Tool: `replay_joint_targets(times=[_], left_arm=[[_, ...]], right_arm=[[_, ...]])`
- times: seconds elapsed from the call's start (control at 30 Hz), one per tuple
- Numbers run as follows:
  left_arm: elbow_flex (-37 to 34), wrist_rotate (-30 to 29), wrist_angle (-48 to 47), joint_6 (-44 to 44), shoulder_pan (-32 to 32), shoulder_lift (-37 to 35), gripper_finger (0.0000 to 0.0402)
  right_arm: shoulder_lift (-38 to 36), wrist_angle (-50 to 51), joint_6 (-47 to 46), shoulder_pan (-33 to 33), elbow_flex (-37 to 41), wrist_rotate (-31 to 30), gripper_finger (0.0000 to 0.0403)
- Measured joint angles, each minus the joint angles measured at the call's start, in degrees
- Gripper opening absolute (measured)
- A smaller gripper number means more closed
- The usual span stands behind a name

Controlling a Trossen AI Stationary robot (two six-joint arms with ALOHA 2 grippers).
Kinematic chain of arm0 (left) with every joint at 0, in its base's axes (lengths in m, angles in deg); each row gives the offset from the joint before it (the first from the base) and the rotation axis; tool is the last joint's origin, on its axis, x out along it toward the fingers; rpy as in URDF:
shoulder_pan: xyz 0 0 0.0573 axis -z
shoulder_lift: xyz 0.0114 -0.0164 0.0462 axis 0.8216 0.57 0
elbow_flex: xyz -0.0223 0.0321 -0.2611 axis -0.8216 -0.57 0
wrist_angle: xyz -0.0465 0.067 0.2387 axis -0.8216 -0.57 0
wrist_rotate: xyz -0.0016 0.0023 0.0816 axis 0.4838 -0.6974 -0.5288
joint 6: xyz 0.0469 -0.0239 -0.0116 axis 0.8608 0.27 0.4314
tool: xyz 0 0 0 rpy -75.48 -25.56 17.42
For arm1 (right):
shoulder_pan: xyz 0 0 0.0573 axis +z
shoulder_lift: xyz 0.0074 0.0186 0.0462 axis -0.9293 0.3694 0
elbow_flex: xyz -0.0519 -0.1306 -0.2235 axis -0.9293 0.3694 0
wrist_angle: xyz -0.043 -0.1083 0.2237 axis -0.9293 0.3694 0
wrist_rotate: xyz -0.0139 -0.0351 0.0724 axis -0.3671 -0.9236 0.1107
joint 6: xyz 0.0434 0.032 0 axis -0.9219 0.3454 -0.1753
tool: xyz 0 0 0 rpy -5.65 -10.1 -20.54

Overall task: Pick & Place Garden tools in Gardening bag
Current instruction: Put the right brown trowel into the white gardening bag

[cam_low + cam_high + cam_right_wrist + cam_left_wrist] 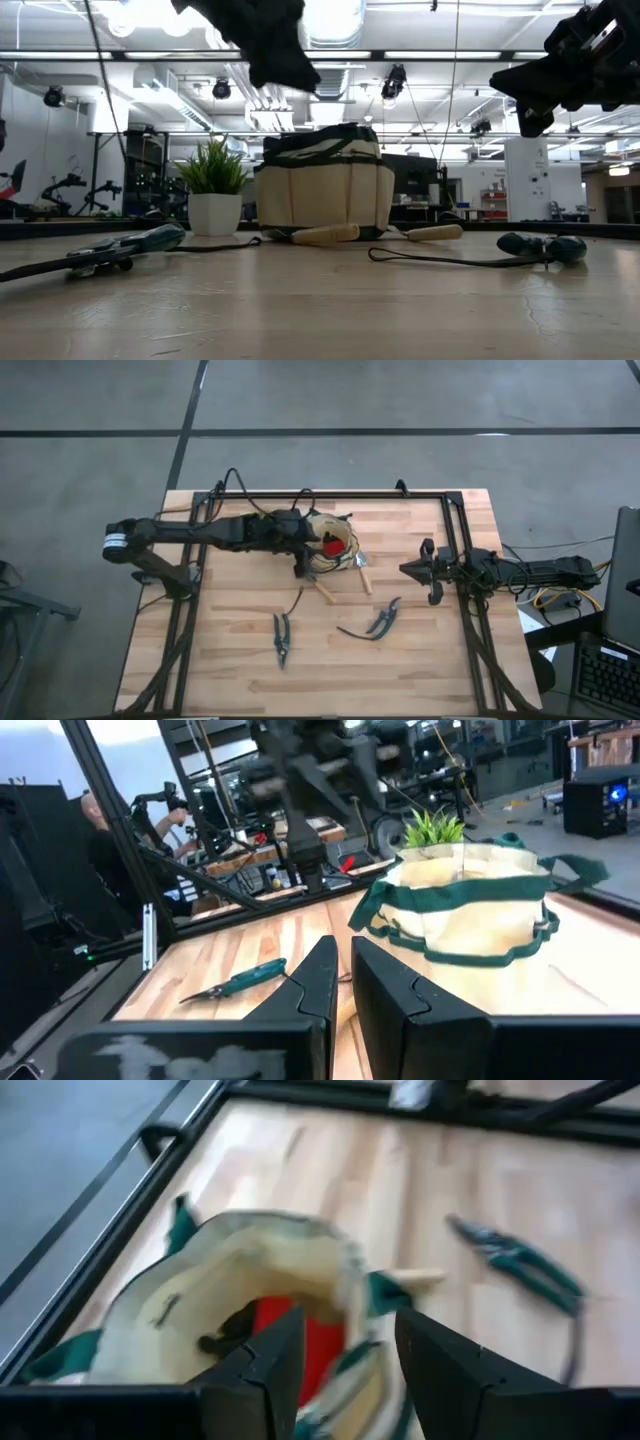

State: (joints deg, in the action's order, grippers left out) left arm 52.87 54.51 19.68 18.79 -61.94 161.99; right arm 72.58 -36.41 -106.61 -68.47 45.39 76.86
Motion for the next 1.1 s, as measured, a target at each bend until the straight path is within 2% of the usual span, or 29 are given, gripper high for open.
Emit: replay_joint_targets(times=[0.17,0.3,0.5,0.63,0.77,1.1], left_arm=[[-0.88,-0.07,0.44,0.77,4.71,-3.83,0.0149],[-4.55,-0.04,1.76,0.04,8.35,-7.26,0.013],[-13.88,-4.91,4.67,-4.45,12.71,-14.78,0.0058],[-21.71,-5.31,10.38,-6.42,14.77,-21.01,0.0008],[-29.8,-5.77,15.42,-3.38,15.92,-27.85,0.0013],[-47.21,-5.42,25.67,-4.83,16.25,-44.58,0.0014]], right_arm=[[2.61,0.37,-1.48,0.01,0.0,1.77,0.0029],[5.05,1.2,-2.09,0.02,0.02,1.92,0.0029],[7.99,1.12,-2.13,0.15,0.02,1.91,0.0029],[8.64,1.09,-3.73,0.15,0.02,1.4,0.0029],[8.74,1.14,-5.55,0.13,0.02,1.28,0.0029],[8.72,2.93,-9.61,0.13,0.0,1.29,0.0029]])
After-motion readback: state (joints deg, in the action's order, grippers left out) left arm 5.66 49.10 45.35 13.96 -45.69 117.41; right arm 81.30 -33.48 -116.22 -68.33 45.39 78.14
